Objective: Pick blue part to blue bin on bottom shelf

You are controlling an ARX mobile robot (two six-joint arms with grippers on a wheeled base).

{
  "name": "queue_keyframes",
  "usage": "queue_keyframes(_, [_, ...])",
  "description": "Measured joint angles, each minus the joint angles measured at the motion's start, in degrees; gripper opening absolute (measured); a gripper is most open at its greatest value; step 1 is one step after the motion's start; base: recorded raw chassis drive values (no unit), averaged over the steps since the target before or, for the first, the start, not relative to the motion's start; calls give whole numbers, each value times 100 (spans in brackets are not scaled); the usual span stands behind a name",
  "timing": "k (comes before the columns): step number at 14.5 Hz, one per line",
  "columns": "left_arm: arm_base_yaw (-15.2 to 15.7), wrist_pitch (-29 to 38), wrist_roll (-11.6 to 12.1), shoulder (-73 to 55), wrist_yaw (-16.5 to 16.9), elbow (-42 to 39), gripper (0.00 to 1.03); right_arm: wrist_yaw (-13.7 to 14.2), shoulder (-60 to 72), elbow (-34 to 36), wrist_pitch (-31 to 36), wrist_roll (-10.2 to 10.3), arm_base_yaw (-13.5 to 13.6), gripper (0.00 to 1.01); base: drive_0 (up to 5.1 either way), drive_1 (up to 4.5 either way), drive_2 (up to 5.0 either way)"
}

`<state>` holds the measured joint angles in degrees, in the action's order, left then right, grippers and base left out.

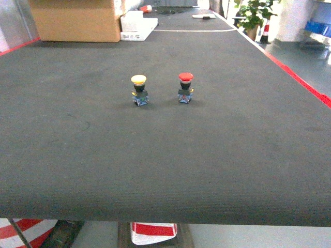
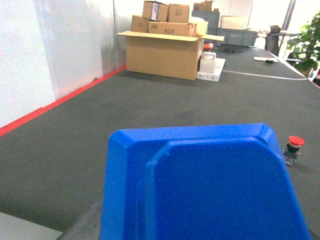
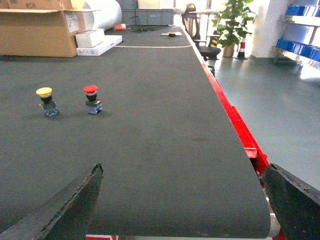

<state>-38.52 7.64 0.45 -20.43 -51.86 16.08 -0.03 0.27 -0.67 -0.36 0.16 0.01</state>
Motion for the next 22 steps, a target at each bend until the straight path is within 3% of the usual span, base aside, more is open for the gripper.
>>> queue_keyframes(22, [9, -9, 0, -7, -2, 0, 44, 2, 0, 0, 7, -2, -2, 98, -166, -166, -166])
